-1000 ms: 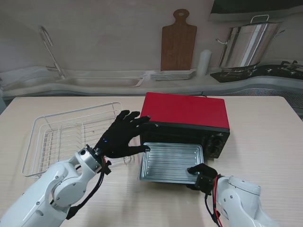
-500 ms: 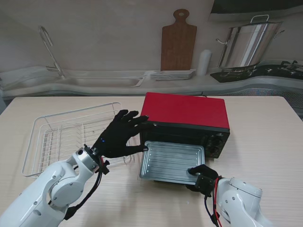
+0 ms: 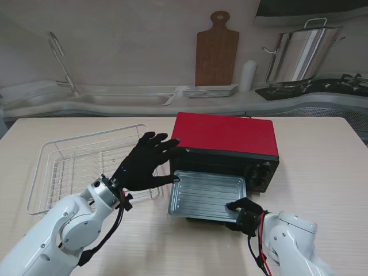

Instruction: Slide the trays into the oven

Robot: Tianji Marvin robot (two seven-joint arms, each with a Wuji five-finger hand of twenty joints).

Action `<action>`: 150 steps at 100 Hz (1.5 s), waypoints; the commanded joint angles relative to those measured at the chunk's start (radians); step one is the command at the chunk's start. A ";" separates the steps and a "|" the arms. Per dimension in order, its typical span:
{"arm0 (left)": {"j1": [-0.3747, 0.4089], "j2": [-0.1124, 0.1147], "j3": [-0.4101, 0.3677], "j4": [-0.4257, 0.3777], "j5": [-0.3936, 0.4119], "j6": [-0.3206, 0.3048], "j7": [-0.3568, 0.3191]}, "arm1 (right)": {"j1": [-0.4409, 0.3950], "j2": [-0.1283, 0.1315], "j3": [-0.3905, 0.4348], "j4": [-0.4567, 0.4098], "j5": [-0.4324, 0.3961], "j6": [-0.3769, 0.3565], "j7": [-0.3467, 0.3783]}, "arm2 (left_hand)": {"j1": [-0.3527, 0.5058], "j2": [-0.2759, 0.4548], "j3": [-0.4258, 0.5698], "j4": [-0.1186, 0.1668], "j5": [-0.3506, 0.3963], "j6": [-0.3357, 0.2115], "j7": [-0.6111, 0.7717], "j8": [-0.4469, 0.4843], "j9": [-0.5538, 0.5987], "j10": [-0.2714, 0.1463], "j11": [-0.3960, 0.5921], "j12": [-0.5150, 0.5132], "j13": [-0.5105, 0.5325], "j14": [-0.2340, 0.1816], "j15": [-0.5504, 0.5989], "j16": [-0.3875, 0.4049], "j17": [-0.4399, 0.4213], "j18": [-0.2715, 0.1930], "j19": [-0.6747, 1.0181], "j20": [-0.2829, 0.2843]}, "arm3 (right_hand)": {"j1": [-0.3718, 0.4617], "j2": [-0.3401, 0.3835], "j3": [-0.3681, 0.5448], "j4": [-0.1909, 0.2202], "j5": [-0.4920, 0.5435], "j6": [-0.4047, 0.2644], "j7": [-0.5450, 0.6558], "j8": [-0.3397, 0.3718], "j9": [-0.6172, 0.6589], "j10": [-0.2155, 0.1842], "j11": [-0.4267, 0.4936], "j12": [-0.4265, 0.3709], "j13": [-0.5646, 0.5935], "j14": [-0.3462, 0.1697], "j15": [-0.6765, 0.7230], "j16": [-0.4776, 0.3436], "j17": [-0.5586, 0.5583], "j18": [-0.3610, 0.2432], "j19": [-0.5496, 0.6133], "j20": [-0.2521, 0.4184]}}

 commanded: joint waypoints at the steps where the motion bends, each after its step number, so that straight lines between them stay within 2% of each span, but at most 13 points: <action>1: 0.002 -0.005 0.000 -0.008 0.001 0.003 -0.020 | 0.003 -0.013 -0.004 0.003 -0.015 0.002 0.019 | -0.003 0.041 -0.031 0.040 -0.019 -0.015 -0.007 0.002 -0.016 -0.022 -0.006 -0.024 -0.024 -0.026 -0.015 -0.017 -0.008 -0.027 -0.042 -0.011 | 0.085 0.032 0.044 -0.010 0.030 -0.083 0.126 0.049 -0.012 0.024 0.027 -0.001 0.071 0.049 0.036 0.021 0.048 -0.018 0.073 0.031; 13: 0.001 -0.005 0.000 -0.009 0.000 0.005 -0.021 | 0.009 -0.014 -0.006 0.009 -0.028 -0.001 0.022 | -0.003 0.040 -0.031 0.040 -0.019 -0.015 -0.007 0.002 -0.015 -0.022 -0.005 -0.024 -0.024 -0.025 -0.015 -0.017 -0.006 -0.026 -0.040 -0.010 | 0.085 0.032 0.044 -0.009 0.030 -0.082 0.125 0.049 -0.014 0.027 0.029 -0.001 0.081 0.058 0.061 0.031 0.088 -0.023 0.134 0.072; 30: 0.000 -0.005 0.001 -0.009 0.000 0.006 -0.019 | 0.011 -0.014 -0.008 0.016 -0.042 -0.010 0.028 | -0.004 0.040 -0.031 0.040 -0.019 -0.015 -0.007 0.002 -0.014 -0.019 -0.005 -0.024 -0.024 -0.026 -0.015 -0.017 -0.006 -0.026 -0.040 -0.009 | 0.087 0.034 0.041 -0.011 0.024 -0.073 0.123 0.048 -0.021 0.040 0.049 0.007 0.102 0.057 0.171 0.083 0.125 -0.060 0.221 0.152; 51: 0.003 -0.005 -0.001 -0.012 0.003 0.009 -0.016 | 0.013 -0.013 -0.014 0.020 -0.067 -0.029 0.038 | -0.004 0.040 -0.031 0.040 -0.018 -0.015 -0.006 0.002 -0.014 -0.020 -0.005 -0.024 -0.024 -0.025 -0.015 -0.017 -0.007 -0.026 -0.040 -0.009 | 0.087 0.035 0.042 -0.015 0.022 -0.071 0.121 0.041 -0.025 0.046 0.068 0.006 0.110 0.050 0.253 0.119 0.147 -0.094 0.274 0.199; 83: 0.009 -0.005 -0.004 -0.017 0.007 0.012 -0.013 | 0.011 -0.015 -0.038 0.028 -0.142 -0.085 0.029 | -0.004 0.040 -0.031 0.039 -0.019 -0.015 -0.007 0.002 -0.015 -0.022 -0.005 -0.024 -0.024 -0.026 -0.015 -0.018 -0.006 -0.026 -0.040 -0.009 | 0.088 0.034 0.043 -0.024 0.037 -0.087 0.133 0.048 -0.024 0.036 0.076 0.007 0.103 0.042 0.260 0.124 0.142 -0.106 0.262 0.203; 105: 0.010 -0.005 -0.004 -0.017 0.006 0.013 -0.013 | 0.011 -0.016 -0.049 0.029 -0.155 -0.113 0.012 | -0.004 0.040 -0.031 0.039 -0.019 -0.013 -0.007 0.002 -0.015 -0.022 -0.005 -0.025 -0.024 -0.027 -0.015 -0.018 -0.007 -0.026 -0.040 -0.009 | 0.087 0.033 0.045 -0.030 0.043 -0.093 0.135 0.051 -0.022 0.030 0.079 0.005 0.105 0.039 0.258 0.124 0.146 -0.108 0.254 0.202; 150: 0.013 -0.006 -0.004 -0.020 0.010 0.015 -0.007 | 0.025 -0.019 -0.054 0.041 -0.115 -0.109 -0.011 | -0.004 0.040 -0.032 0.040 -0.019 -0.013 -0.008 0.001 -0.013 -0.022 -0.005 -0.025 -0.024 -0.027 -0.015 -0.018 -0.005 -0.025 -0.040 -0.009 | 0.087 0.034 0.046 -0.031 0.041 -0.091 0.133 0.052 -0.023 0.031 0.081 0.004 0.104 0.040 0.256 0.126 0.148 -0.111 0.252 0.203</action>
